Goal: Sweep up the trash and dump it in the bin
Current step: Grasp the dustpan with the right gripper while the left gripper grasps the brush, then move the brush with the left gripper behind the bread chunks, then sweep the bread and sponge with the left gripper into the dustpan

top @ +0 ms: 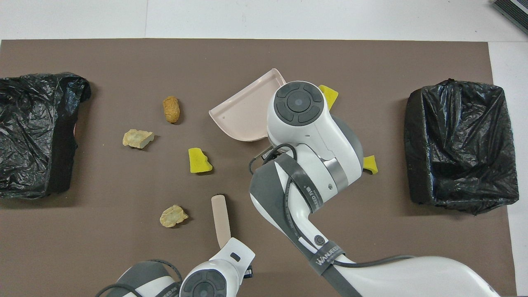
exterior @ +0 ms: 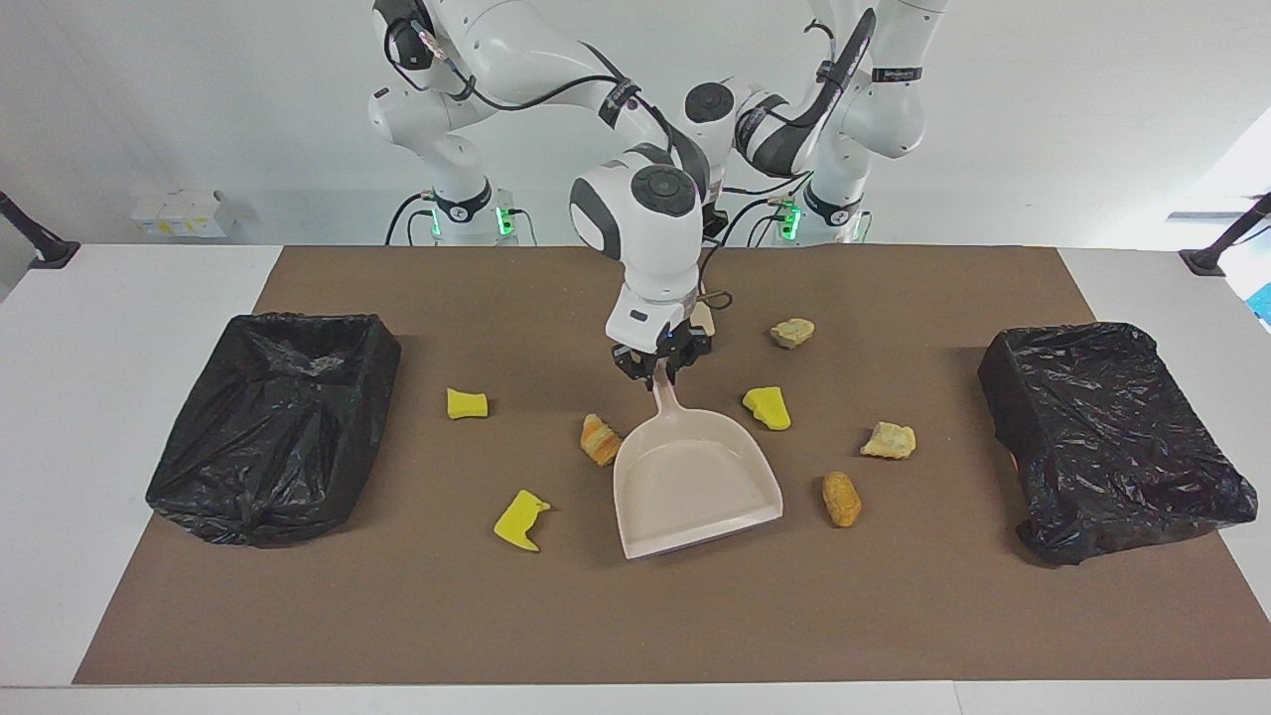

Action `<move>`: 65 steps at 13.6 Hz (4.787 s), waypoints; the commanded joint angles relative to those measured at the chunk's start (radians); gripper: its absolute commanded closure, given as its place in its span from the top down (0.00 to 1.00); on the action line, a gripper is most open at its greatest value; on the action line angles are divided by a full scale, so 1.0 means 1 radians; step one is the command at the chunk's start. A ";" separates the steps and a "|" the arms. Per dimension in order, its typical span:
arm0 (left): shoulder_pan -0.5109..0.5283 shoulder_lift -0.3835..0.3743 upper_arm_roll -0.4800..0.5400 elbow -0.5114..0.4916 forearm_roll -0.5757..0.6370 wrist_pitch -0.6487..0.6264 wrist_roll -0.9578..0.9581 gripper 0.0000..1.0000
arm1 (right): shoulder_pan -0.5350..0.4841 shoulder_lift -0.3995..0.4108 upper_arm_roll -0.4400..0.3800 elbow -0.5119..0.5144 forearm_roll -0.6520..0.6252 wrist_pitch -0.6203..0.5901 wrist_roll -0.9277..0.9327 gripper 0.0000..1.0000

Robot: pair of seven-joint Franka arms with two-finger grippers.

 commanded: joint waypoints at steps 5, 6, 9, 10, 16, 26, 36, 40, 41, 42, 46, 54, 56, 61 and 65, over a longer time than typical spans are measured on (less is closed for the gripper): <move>0.190 -0.011 -0.005 0.150 0.106 -0.221 0.102 0.00 | 0.012 -0.108 0.008 -0.126 -0.096 -0.125 -0.396 0.00; 0.232 -0.010 -0.005 0.153 0.106 -0.224 0.148 0.00 | 0.023 -0.119 0.008 -0.146 -0.119 -0.138 -0.454 0.00; 0.349 -0.001 -0.005 0.167 0.140 -0.230 0.290 0.00 | 0.032 -0.145 0.008 -0.190 -0.167 -0.136 -0.665 0.00; 0.368 0.012 -0.005 0.185 0.158 -0.250 0.319 0.00 | 0.033 -0.156 0.008 -0.213 -0.176 -0.120 -0.730 0.00; 0.591 0.114 -0.004 0.305 0.247 -0.270 0.615 0.00 | 0.026 -0.149 0.008 -0.316 -0.196 0.075 -0.898 0.00; 0.846 0.299 -0.002 0.457 0.344 -0.160 0.925 0.00 | 0.027 -0.147 0.008 -0.316 -0.196 0.073 -0.878 0.00; 0.819 0.424 -0.010 0.520 0.405 -0.094 0.966 0.00 | 0.023 -0.145 0.008 -0.313 -0.208 0.072 -0.909 0.00; 0.765 0.415 -0.012 0.509 0.404 -0.112 1.019 0.00 | 0.024 -0.147 0.008 -0.313 -0.208 0.075 -0.906 0.00; 0.748 0.414 -0.013 0.509 0.404 -0.126 1.054 0.00 | 0.024 -0.147 0.008 -0.315 -0.208 0.075 -0.903 0.00; 0.729 0.411 -0.013 0.509 0.402 -0.134 1.103 0.00 | 0.026 -0.147 0.008 -0.315 -0.208 0.073 -0.909 0.00; 0.692 0.394 -0.015 0.486 0.398 -0.160 1.263 0.00 | 0.030 -0.149 0.008 -0.315 -0.207 0.064 -0.890 0.00; 0.506 0.323 -0.015 0.425 0.384 -0.287 1.260 0.00 | 0.030 -0.149 0.008 -0.316 -0.203 0.070 -0.889 0.00; 0.494 0.309 -0.015 0.402 0.286 -0.287 1.247 0.00 | 0.032 -0.150 0.008 -0.316 -0.203 0.069 -0.889 0.00; 0.417 0.309 -0.015 0.416 0.116 -0.304 1.094 0.00 | 0.032 -0.150 0.008 -0.316 -0.203 0.069 -0.890 0.00; 0.392 0.309 -0.015 0.463 0.021 -0.347 0.968 0.00 | 0.032 -0.152 0.008 -0.318 -0.203 0.066 -0.889 0.00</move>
